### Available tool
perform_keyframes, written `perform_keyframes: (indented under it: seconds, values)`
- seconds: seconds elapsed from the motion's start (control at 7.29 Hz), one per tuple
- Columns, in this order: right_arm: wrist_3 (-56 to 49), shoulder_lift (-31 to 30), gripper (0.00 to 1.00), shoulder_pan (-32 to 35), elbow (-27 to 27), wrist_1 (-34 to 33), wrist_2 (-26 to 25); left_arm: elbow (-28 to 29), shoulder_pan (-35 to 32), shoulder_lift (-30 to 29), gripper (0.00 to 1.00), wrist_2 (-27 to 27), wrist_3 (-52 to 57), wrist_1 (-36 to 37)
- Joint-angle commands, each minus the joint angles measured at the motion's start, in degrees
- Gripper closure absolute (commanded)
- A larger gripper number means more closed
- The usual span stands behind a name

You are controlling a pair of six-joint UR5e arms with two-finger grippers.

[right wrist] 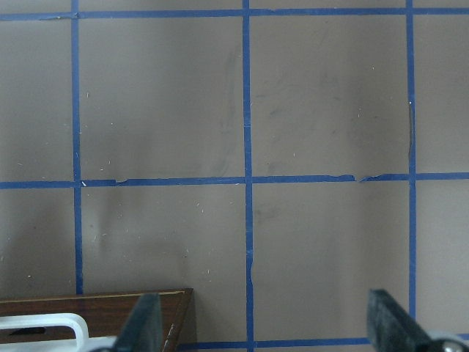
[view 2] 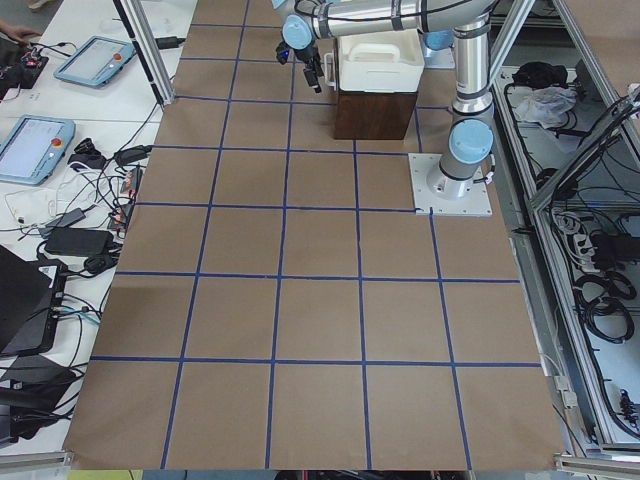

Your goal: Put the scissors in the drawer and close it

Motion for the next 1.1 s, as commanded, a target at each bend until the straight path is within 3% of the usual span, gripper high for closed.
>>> perform_keyframes:
  seconds: [0.0, 0.27, 0.41, 0.69, 0.96]
  values:
    - [0.0, 0.0, 0.0, 0.0, 0.0, 0.0, 0.0, 4.01, 3.62, 3.1, 0.0, 4.08, 4.69, 0.49]
    - [0.0, 0.0, 0.0, 0.0, -0.09, 0.0, 0.0, 4.2, 9.75, 8.1, 0.0, 2.67, 4.34, 2.16]
    - [0.0, 0.0, 0.0, 0.0, 0.0, 0.0, 0.0, 4.02, 13.01, 10.21, 0.0, -1.51, 4.78, 2.68]
    - [0.0, 0.0, 0.0, 0.0, -0.09, 0.0, 0.0, 3.23, 17.85, 14.61, 0.0, -2.0, 5.13, 3.48]
    - [0.0, 0.0, 0.0, 0.0, -0.09, 0.0, 0.0, 2.62, 18.4, 19.0, 0.0, -1.99, 4.78, 3.74]
